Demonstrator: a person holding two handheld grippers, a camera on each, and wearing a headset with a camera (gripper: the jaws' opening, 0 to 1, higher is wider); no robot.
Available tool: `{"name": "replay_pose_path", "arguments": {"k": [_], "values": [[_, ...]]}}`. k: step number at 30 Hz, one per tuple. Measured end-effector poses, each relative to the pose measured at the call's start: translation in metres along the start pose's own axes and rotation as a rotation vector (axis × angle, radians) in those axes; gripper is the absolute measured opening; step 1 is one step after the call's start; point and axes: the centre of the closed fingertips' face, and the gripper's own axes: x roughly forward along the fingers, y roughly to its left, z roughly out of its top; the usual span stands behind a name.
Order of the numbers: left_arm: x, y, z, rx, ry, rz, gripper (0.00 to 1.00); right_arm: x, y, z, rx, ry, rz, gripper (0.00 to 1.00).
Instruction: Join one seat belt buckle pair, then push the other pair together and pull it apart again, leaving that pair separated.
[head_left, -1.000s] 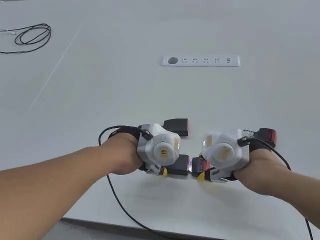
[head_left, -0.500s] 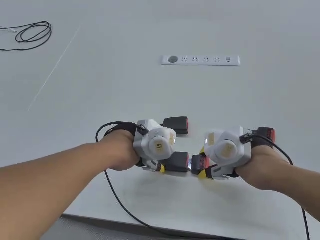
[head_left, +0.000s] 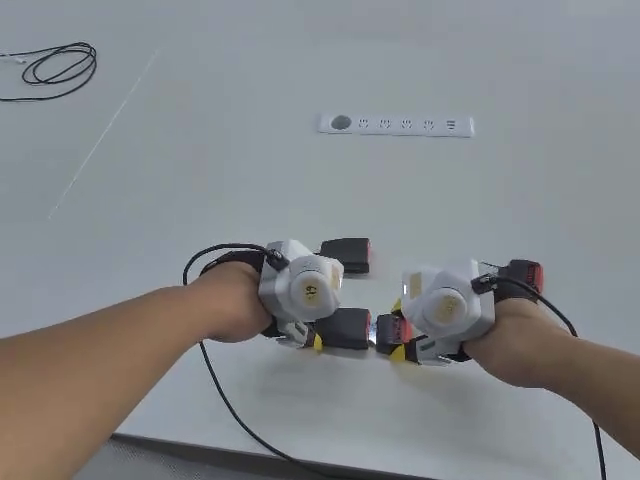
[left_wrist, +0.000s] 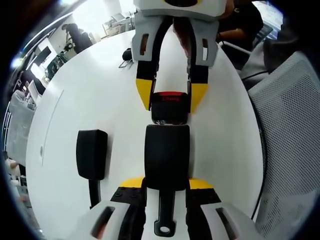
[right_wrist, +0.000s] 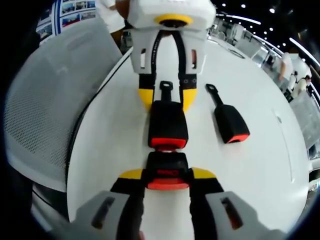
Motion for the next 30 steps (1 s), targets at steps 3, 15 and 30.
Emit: {"name": "replay_pose_path", "arguments": {"k": [3,15,30], "values": [[0.0,0.0,0.0,-0.004,-0.002,-0.001,0.31,0.002,-0.001,0.0,0.01,0.014,0.005,0.35],[-0.004,-0.001,-0.002,-0.005,0.039,0.006,0.32,0.0,0.0,0.004,0.034,0.003,-0.004,0.38],[-0.039,0.03,0.025,-0.074,-0.101,0.1,0.35,-0.031,-0.016,0.021,0.061,-0.081,-0.054,0.37]]}}
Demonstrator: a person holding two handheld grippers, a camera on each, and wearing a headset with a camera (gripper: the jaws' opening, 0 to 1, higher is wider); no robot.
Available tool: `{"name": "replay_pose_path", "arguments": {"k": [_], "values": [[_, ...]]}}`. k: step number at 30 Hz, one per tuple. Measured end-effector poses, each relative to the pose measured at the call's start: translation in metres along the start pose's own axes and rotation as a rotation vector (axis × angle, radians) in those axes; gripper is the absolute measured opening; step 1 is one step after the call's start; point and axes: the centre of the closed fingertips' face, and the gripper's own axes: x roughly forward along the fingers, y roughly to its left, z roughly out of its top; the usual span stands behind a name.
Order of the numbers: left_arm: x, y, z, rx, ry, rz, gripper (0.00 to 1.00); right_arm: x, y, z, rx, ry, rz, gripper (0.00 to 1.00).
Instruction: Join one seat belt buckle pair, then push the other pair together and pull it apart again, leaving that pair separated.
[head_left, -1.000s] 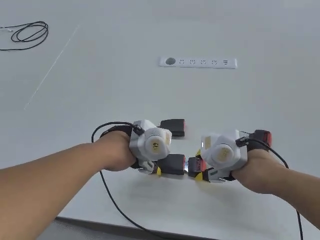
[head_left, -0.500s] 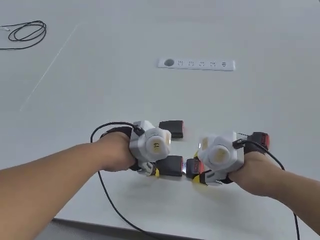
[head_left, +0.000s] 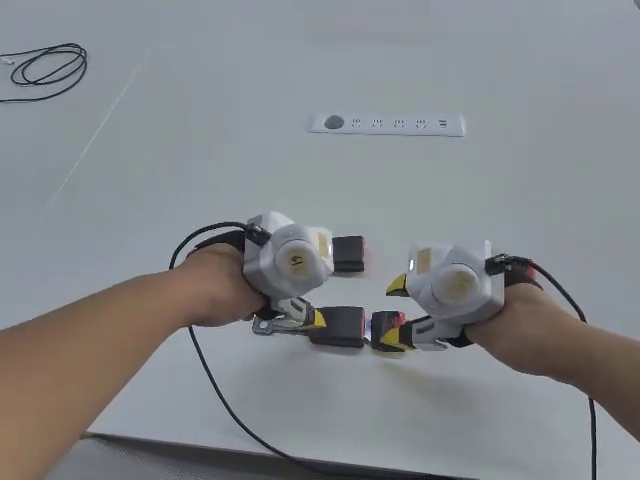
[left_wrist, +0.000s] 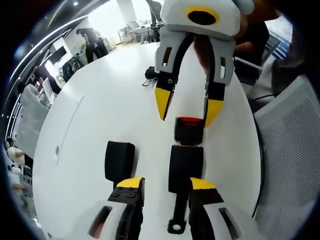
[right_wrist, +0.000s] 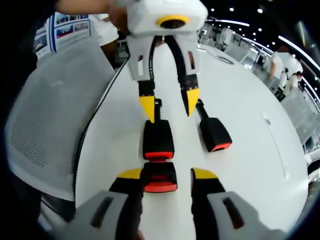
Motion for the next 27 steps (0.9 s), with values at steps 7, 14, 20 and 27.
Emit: {"name": "replay_pose_path", "arguments": {"k": [7,14,20,27], "values": [[0.003,0.028,0.003,-0.001,-0.004,0.023,0.37,-0.017,-0.024,-0.025,0.025,0.02,-0.033,0.36],[0.007,0.058,0.008,0.006,-0.016,0.048,0.37,-0.043,-0.057,-0.064,0.065,0.06,-0.088,0.36],[0.022,0.075,0.004,0.025,0.018,0.05,0.4,-0.071,-0.083,-0.106,0.092,0.109,-0.143,0.36],[0.032,0.082,0.0,0.018,0.05,0.048,0.42,-0.092,-0.094,-0.149,0.132,0.158,-0.164,0.37]]}}
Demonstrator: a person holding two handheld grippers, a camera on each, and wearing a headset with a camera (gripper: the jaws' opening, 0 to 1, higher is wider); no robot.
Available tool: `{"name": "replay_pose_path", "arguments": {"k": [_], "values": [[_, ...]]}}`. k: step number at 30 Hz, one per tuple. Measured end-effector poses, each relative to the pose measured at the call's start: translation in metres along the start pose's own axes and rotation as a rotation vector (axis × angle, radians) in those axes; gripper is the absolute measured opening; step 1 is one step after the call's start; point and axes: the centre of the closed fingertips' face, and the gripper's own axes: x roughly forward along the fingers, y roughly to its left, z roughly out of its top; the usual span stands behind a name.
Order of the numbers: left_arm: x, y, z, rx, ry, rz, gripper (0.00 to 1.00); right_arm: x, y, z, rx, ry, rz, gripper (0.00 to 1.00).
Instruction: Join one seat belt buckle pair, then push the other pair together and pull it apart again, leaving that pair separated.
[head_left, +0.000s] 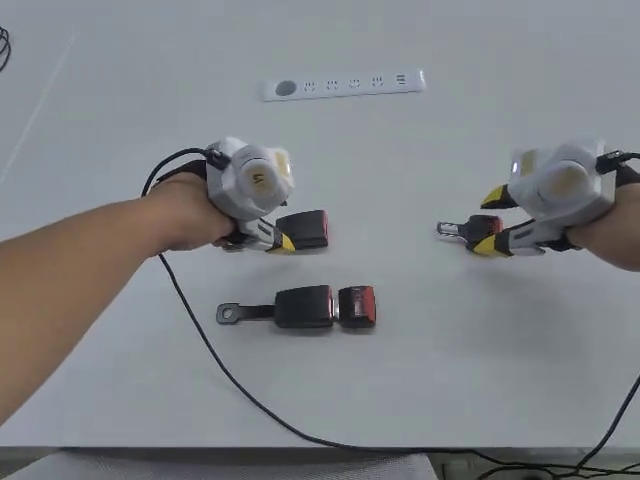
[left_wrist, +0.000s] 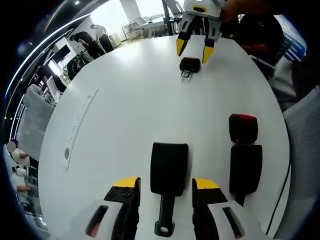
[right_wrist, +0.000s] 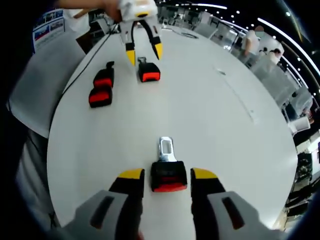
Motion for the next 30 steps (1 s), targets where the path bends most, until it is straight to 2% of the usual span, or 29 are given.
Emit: {"name": "replay_pose_path", "arguments": {"k": [5,9,13,14,15,17,19,22,30], "values": [[0.006,-0.001,-0.005,0.021,0.03,-0.013,0.43,0.005,-0.001,-0.013,0.011,0.022,0.01,0.38],[0.008,-0.002,-0.009,0.021,0.044,-0.034,0.41,0.011,0.0,-0.012,0.006,0.024,0.033,0.38],[0.011,-0.002,-0.014,0.027,0.057,-0.049,0.38,0.021,0.001,-0.013,0.001,0.034,0.064,0.37],[0.011,-0.002,-0.015,0.028,0.059,-0.051,0.36,0.022,0.004,-0.016,-0.002,0.048,0.089,0.36],[0.011,-0.004,-0.015,0.03,0.061,-0.059,0.35,0.022,-0.001,-0.012,0.006,0.015,0.078,0.36],[0.013,-0.007,-0.015,0.043,0.06,-0.078,0.32,0.022,-0.001,-0.013,-0.004,0.024,0.094,0.35],[0.013,-0.006,-0.014,0.08,0.057,-0.081,0.32,0.023,-0.001,-0.013,-0.011,0.025,0.106,0.34],[0.013,-0.006,-0.014,0.102,0.064,-0.1,0.31,0.024,-0.002,-0.014,-0.026,0.016,0.133,0.34],[0.015,-0.004,-0.016,0.091,0.07,-0.111,0.3,0.026,-0.002,-0.013,-0.051,0.024,0.157,0.34]]}}
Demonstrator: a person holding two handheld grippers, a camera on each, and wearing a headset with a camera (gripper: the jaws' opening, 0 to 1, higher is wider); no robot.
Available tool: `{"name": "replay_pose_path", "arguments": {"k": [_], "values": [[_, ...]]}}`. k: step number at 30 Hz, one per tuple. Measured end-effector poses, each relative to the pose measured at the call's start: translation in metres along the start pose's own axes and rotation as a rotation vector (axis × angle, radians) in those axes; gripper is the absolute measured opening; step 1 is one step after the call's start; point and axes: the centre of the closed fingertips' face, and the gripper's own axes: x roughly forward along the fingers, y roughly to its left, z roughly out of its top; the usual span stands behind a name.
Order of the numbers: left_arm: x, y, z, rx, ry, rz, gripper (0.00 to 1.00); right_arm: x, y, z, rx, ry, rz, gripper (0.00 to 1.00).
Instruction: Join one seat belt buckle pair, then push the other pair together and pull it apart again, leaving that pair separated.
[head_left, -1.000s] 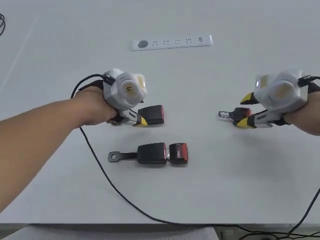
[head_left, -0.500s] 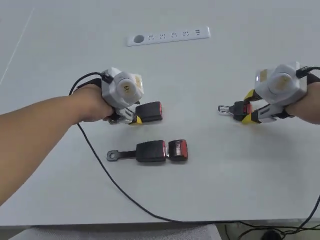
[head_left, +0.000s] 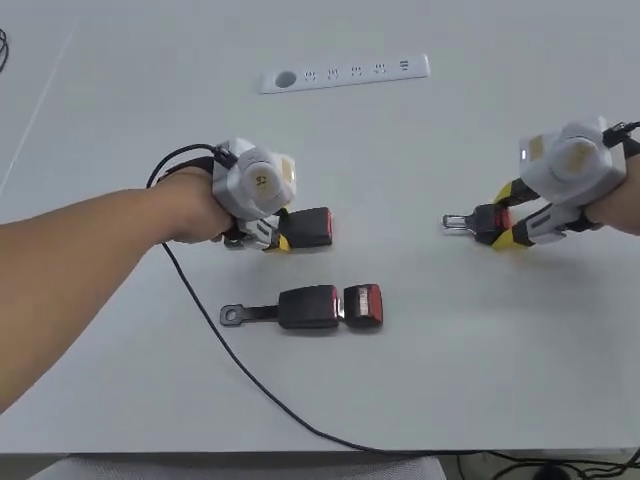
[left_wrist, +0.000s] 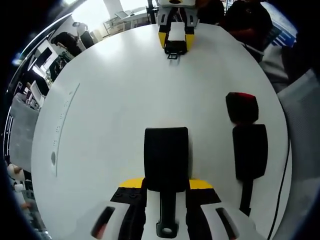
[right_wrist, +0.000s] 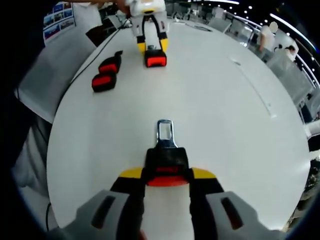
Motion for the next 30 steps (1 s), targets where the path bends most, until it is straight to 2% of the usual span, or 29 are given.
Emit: {"name": "replay_pose_path", "arguments": {"k": [7,11,20,30], "values": [[0.001,0.0,-0.001,0.003,0.018,-0.003,0.3,0.006,0.002,0.013,-0.025,0.011,-0.013,0.34],[0.001,0.0,-0.001,-0.002,0.023,-0.002,0.3,0.014,0.005,0.031,-0.01,-0.023,-0.008,0.34],[0.001,-0.002,-0.001,0.004,0.046,-0.007,0.3,0.032,0.011,0.067,-0.03,-0.063,0.005,0.34],[0.001,-0.002,-0.001,0.008,0.044,-0.01,0.3,0.054,0.017,0.111,-0.053,-0.105,0.0,0.34]]}}
